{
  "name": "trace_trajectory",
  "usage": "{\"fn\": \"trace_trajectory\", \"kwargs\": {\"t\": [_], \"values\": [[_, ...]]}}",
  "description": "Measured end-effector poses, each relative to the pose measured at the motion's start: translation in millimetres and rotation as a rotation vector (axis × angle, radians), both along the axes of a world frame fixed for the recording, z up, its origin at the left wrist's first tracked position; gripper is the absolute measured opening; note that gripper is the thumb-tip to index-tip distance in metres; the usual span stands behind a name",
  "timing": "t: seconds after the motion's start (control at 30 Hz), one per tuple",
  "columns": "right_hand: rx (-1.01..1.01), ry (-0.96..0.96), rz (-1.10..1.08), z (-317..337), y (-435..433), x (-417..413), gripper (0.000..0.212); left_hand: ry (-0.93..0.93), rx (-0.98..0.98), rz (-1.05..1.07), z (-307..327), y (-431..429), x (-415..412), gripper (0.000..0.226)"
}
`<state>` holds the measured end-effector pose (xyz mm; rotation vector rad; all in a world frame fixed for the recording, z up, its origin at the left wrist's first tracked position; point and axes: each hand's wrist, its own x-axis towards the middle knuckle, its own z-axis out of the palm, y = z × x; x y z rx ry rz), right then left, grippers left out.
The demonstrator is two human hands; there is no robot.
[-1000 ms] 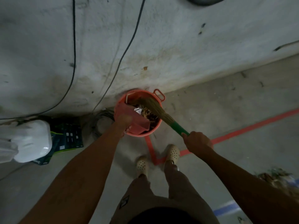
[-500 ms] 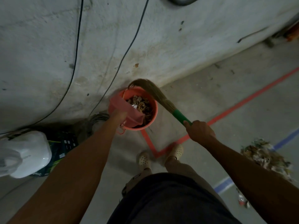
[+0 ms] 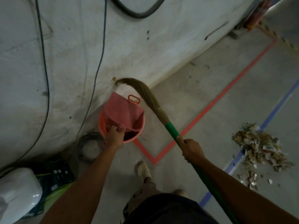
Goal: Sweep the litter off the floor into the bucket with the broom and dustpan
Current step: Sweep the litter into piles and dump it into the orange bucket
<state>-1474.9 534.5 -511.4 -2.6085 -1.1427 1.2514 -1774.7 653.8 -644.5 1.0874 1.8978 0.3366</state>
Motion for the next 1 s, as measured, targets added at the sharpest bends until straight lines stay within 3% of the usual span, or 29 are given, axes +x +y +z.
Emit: {"fn": "trace_trajectory", "kwargs": {"t": [0.1,0.27,0.33,0.63,1.0], "values": [[0.037,0.022,-0.107,-1.1,-27.4,16.5,0.061,-0.047,0.083,-0.091,39.6,-15.5,39.2,0.040],[0.113,0.039,-0.287,5.2,-77.1,55.3,0.061,-0.101,0.223,-0.218,59.5,-32.3,111.9,0.040],[0.140,0.040,-0.351,9.2,-101.7,75.3,0.061,-0.145,0.218,-0.279,67.2,-41.9,146.6,0.029],[0.261,0.108,-0.680,23.2,-252.9,183.3,0.052,-0.189,0.205,-0.454,62.3,-118.6,306.1,0.041],[0.194,0.129,-1.089,-0.3,-414.3,279.5,0.056,-0.227,0.058,-0.813,97.6,-235.0,487.1,0.037]]}}
